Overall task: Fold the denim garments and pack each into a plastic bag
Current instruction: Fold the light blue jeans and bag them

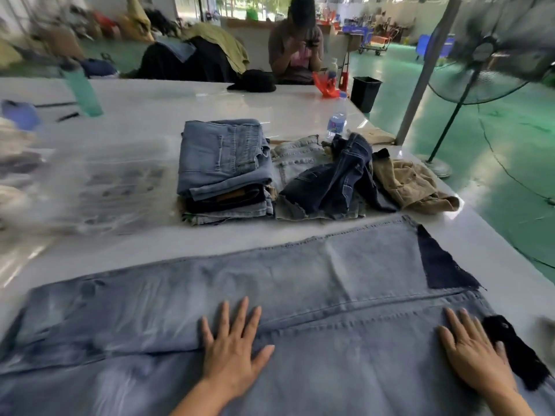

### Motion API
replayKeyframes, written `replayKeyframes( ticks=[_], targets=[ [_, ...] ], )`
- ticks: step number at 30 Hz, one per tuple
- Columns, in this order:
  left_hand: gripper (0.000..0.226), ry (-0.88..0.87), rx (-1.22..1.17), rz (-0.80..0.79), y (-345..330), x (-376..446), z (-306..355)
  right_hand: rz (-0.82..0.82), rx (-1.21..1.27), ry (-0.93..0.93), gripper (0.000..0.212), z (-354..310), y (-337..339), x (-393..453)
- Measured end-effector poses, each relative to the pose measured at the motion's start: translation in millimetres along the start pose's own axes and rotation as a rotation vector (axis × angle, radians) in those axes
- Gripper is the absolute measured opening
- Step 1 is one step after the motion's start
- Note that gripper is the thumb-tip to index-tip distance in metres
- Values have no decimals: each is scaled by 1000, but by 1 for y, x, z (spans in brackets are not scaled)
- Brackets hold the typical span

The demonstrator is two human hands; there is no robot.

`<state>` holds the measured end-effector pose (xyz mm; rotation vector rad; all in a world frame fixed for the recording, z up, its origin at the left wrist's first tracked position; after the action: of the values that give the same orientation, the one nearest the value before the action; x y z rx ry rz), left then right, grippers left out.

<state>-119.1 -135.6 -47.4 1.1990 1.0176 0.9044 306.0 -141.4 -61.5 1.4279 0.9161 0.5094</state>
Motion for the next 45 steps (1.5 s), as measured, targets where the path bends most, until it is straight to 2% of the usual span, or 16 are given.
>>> replayKeyframes(
  ticks=[2, 4, 8, 11, 14, 18, 20, 23, 26, 28, 33, 34, 36, 38, 41, 45],
  targets=[
    [66, -46, 19, -18, 11, -7, -12, -65, -85, -20, 45, -25, 9, 6],
    [61, -38, 23, 78, 15, -27, -34, -34, -141, 27, 40, -83, 20, -2],
    [68, 269, -142, 161, 11, -93, -107, 113, -39, 549, 54, -231, 1, -86],
    [79, 513, -86, 154, 1, -138, -164, 2, -132, 963, 58, -326, -43, -174],
    [84, 600, -109, 51, -11, -161, -192, -103, -230, 1139, 60, -368, -87, -221],
    [77, 611, -99, -9, -22, -162, -203, -90, -321, 1134, 78, -371, -101, -214],
    [79, 598, -106, -28, -23, -160, -204, -174, -326, 1119, 79, -375, -94, -207],
    [84, 525, -136, 46, -33, -161, -217, -320, -218, 1019, 50, -403, -64, -207],
    [78, 541, -60, 23, -25, -178, -226, -81, -78, 1014, 44, -453, -39, -204],
    [73, 572, 16, 69, -26, -187, -230, -68, -117, 1041, 50, -487, -43, -200],
    [71, 582, 31, 161, -34, -188, -231, -253, -342, 907, 93, -527, -69, -184],
    [72, 583, 23, 174, -35, -186, -231, -247, -339, 900, 92, -530, -70, -179],
    [72, 581, 19, 209, -34, -184, -232, -228, -336, 957, 72, -537, -64, -171],
    [69, 552, 1, 199, -34, -176, -232, -172, -310, 1022, 51, -539, -52, -168],
    [71, 510, -38, 122, -29, -155, -234, 86, -223, 1086, 18, -538, -26, -175],
    [75, 511, -137, -2, -38, -125, -244, 368, -181, 1233, 21, -527, 12, -211]
  ],
)
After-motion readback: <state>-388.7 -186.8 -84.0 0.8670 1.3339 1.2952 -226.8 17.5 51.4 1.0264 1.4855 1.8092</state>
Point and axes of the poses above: each hand's wrist, its own x-axis towards the middle knuckle, its own y-axis out of the back of the hand, z = x × y, the point moved 2 cm from there along x, towards the middle knuckle, and after that the axes turned 7 degrees about -y, right-handed, at the moved point
